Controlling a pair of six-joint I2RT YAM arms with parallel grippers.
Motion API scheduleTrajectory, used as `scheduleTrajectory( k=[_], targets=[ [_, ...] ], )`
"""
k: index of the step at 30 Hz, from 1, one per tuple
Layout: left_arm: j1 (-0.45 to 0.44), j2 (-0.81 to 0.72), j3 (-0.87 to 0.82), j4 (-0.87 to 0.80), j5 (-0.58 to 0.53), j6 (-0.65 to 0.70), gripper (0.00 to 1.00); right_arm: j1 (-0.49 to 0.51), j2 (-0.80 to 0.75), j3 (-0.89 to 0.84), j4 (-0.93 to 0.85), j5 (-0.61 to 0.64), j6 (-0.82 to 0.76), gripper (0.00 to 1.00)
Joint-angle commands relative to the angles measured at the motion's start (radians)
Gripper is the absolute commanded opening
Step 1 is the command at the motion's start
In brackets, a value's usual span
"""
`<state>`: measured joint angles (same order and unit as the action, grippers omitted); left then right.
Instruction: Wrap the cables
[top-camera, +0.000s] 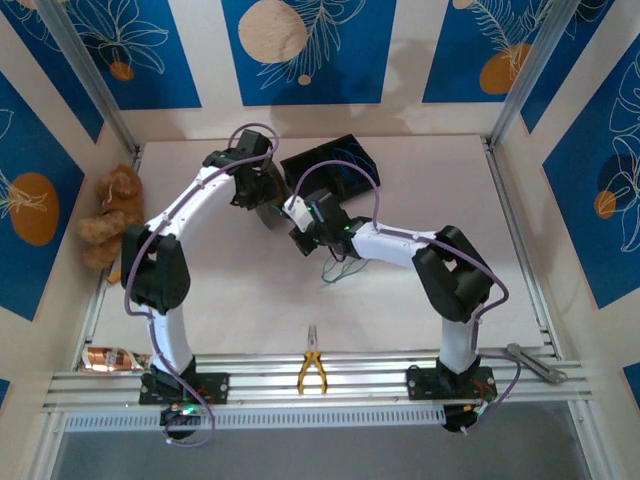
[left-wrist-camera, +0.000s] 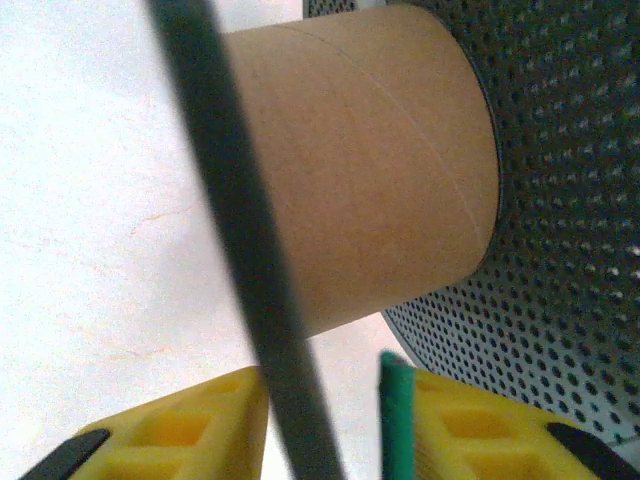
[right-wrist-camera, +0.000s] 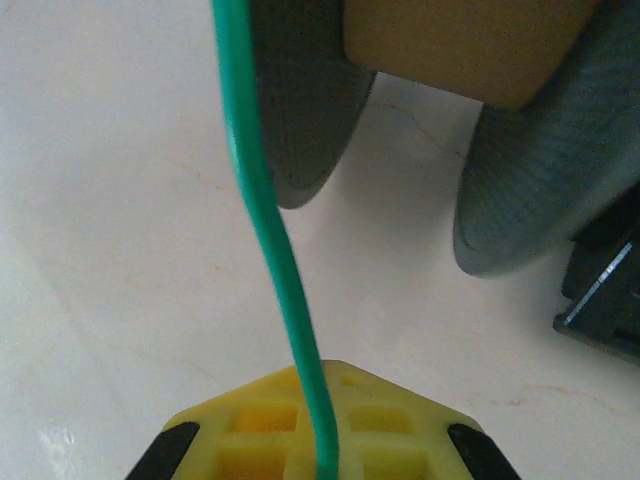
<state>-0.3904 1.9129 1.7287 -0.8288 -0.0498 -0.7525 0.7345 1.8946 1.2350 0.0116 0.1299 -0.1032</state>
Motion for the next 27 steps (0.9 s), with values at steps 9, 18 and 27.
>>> scheduleTrajectory(
  k=[9,18,27],
  targets=[
    [0.013,-0.002,0.034,-0.022,-0.019,0.002,0.44,-0.014,0.095,0.109,-0.096,-0.033,-0.006,0.0],
    [0.017,0.009,0.029,-0.021,-0.027,0.004,0.29,-0.015,0.069,0.082,-0.063,-0.066,0.0,0.0],
    [0.015,-0.004,0.027,-0.003,-0.015,0.01,0.0,-0.017,0.045,0.072,-0.067,-0.119,0.002,0.0]
  ],
)
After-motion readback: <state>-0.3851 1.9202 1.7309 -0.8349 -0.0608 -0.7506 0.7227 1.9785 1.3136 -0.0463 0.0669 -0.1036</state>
